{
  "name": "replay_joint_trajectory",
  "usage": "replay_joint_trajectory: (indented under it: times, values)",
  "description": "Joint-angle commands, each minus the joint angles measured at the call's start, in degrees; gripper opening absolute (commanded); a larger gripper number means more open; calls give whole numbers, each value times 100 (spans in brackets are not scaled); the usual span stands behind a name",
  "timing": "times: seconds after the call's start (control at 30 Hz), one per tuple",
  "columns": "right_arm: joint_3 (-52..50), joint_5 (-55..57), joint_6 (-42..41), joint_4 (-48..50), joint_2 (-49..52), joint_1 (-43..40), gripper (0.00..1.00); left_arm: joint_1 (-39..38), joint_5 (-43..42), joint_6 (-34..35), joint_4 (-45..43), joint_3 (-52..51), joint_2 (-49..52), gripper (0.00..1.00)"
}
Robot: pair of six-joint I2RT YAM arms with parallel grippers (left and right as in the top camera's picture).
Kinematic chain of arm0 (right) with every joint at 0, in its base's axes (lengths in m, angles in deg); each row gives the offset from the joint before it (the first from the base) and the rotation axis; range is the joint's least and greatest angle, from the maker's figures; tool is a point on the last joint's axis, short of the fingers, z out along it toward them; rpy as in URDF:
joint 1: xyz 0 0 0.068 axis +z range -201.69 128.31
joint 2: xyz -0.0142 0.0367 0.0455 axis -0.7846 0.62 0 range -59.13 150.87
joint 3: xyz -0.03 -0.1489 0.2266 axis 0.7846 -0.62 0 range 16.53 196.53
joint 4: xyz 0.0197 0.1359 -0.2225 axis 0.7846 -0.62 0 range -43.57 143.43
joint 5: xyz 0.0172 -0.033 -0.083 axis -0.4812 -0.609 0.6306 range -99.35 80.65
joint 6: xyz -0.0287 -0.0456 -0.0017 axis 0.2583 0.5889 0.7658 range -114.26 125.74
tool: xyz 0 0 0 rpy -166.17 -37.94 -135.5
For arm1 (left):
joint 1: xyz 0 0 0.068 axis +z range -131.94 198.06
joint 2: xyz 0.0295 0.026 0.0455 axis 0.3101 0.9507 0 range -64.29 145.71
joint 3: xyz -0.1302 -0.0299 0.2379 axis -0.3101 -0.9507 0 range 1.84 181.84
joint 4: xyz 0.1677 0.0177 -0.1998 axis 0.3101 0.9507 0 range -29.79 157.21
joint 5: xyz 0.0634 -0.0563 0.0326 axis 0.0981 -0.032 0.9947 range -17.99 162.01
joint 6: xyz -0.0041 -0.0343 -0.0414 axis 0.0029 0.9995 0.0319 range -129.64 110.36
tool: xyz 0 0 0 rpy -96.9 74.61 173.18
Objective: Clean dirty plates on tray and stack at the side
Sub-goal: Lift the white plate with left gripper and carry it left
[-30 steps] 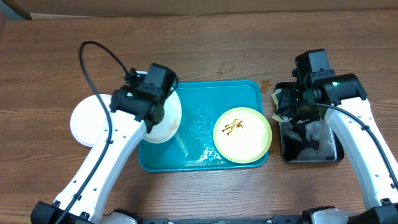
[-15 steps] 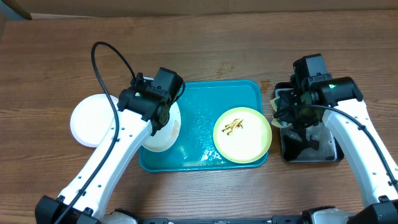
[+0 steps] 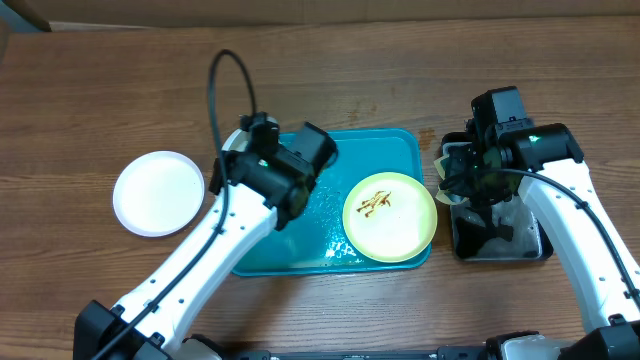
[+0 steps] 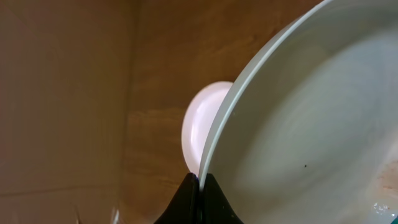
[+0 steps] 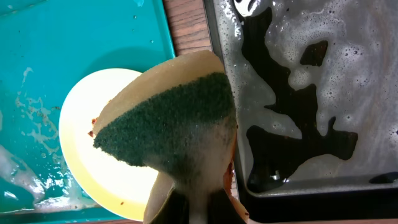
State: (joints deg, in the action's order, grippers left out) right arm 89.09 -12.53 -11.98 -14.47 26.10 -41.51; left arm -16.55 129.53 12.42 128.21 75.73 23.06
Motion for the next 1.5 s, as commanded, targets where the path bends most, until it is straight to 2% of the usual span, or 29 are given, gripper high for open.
replay_joint_trajectory:
  times: [0.0,0.73,0.87,1.1,1.2,1.37,1.47]
  values:
    - [-15,-37,63,28,-24,-2,4,-229,745,-17,-66,74,20,4]
    - [-15,-37,61,31,-24,-2,4,-302,758,-17,-72,74,24,4]
    - [-15,-37,63,26,-24,-2,4,-173,535,94,-7,74,24,4]
    - [-15,98,129,-17,-24,-9,4,1099,-1237,254,61,85,22,4]
    - [-15,101,136,-42,-24,-9,4,1982,-2371,175,28,87,22,4]
    - [-15,96,149,-46,-24,-9,4,3495,-4533,-354,-238,87,22,4]
    - [-15,98,149,-76,-24,-9,4,4492,-5285,-411,-317,85,22,4]
